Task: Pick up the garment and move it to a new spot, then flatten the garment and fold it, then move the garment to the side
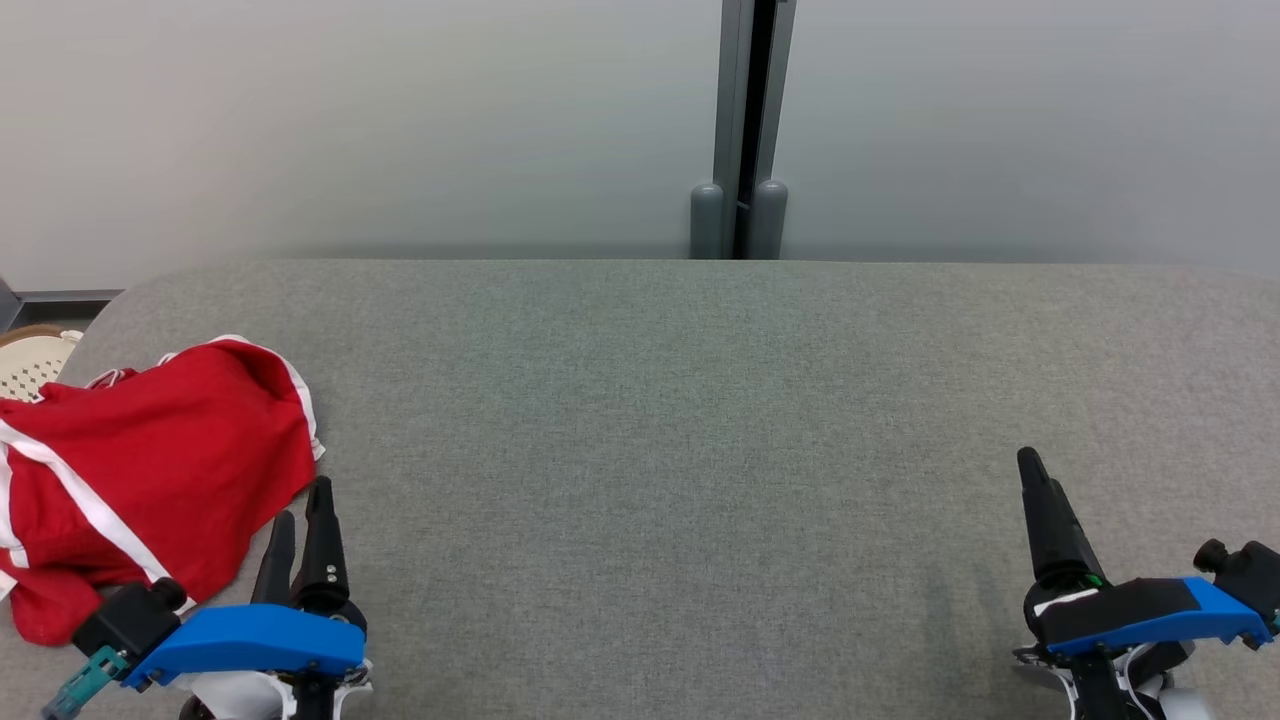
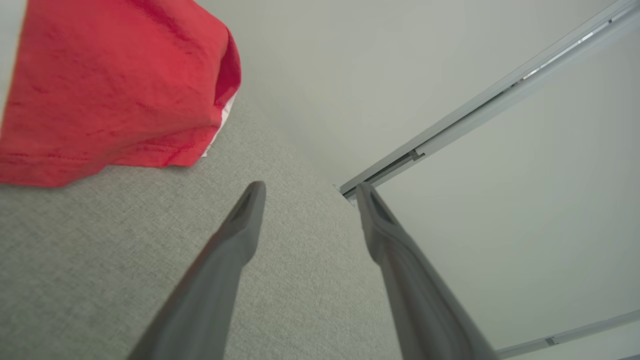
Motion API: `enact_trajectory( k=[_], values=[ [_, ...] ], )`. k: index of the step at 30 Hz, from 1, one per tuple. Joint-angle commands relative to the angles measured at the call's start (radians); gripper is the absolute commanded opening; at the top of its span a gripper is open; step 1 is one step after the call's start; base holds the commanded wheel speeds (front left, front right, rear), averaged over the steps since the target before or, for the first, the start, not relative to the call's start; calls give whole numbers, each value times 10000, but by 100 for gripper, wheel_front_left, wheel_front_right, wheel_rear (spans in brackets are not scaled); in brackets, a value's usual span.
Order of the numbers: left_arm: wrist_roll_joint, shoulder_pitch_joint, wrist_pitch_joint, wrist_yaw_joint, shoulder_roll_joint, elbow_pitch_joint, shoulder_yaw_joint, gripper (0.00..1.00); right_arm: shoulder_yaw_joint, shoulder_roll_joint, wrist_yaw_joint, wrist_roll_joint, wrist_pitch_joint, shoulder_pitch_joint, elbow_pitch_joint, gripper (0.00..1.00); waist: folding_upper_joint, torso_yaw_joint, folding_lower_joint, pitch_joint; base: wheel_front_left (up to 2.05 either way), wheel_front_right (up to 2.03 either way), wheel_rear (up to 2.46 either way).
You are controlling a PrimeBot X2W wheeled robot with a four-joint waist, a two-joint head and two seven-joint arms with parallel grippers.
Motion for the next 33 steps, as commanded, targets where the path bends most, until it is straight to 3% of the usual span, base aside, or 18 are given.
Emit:
enact_trajectory(
  k=[1,33],
  values=[
    [481,-296,-114,9,96,-75,-80,100,48,-58,17,-433,-132,-318,-56,100,-1,2,0,2,0,0,0],
    [4812,-465,-1063,444,253,821,-1138,100,205,109,22,-5239,-1084,-76,484,100,-1,188,0,-42,0,0,0]
  ],
)
